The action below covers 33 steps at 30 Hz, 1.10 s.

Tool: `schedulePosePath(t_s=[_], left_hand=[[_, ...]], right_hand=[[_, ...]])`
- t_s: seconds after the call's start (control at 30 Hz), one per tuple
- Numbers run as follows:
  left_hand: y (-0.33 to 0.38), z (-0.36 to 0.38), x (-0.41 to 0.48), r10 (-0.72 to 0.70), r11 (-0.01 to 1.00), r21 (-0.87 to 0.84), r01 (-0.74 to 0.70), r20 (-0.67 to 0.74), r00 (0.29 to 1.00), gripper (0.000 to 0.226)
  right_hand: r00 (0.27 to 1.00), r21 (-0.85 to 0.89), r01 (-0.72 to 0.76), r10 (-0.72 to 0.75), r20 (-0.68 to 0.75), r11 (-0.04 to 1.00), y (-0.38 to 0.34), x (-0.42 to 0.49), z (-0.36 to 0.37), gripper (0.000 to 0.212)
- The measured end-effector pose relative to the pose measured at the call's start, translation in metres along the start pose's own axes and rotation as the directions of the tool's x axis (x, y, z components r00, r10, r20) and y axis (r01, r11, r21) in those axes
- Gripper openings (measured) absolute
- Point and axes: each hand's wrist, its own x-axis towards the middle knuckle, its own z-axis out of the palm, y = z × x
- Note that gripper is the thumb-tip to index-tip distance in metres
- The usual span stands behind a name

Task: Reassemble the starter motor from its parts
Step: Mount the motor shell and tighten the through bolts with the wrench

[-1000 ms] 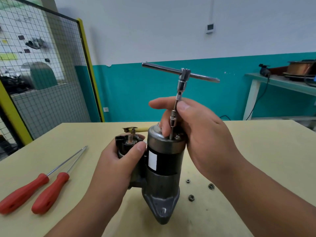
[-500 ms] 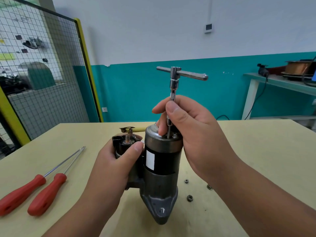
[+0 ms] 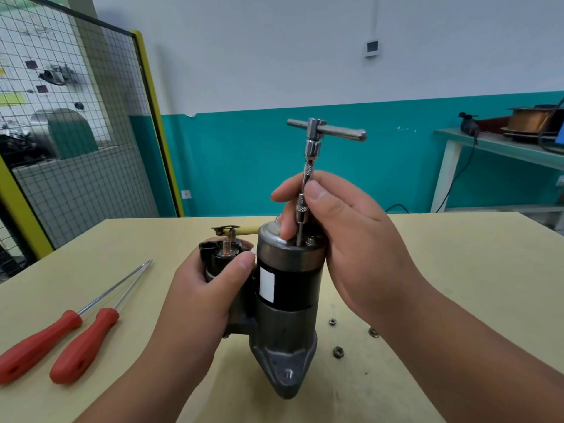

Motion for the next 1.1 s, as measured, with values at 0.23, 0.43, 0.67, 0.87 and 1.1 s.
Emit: schedulePosePath(t_s=[0.23, 0.43, 0.67, 0.87, 1.1], left_hand=[[-0.0026, -0.0016, 0.0021, 0.004, 1.0, 0.024, -0.004, -0.002, 1.0, 0.044], [-0.0031, -0.0018, 0.0027, 0.007, 1.0, 0.028, -0.007, -0.004, 1.0, 0.046], [-0.0038, -0.0024, 0.0026, 0.009, 0.999, 0.049, -0.009, -0.008, 1.0, 0.047], [-0.005, -0.0031, 0.0028, 0.013, 0.998, 0.058, -0.012, -0.013, 1.0, 0.047], [-0.0026, -0.0019, 0.0021, 0.013, 0.999, 0.031, -0.013, 0.002, 1.0, 0.047]], right_hand=[[1.0, -0.011, 0.007, -0.007, 0.0, 1.0, 0.0007, 0.0013, 0.0001, 0.027], [1.0, 0.037, -0.021, 0.02, 0.007, 0.999, -0.0009, -0.0007, -0.001, 0.034], [1.0, 0.005, -0.002, 0.002, -0.011, 1.0, -0.0017, 0.0, 0.0011, 0.027], [1.0, -0.038, 0.015, -0.015, -0.014, 0.999, -0.0016, -0.0001, 0.0031, 0.023], [1.0, 0.061, -0.005, 0.006, -0.022, 0.998, -0.0017, 0.0003, 0.0023, 0.032]])
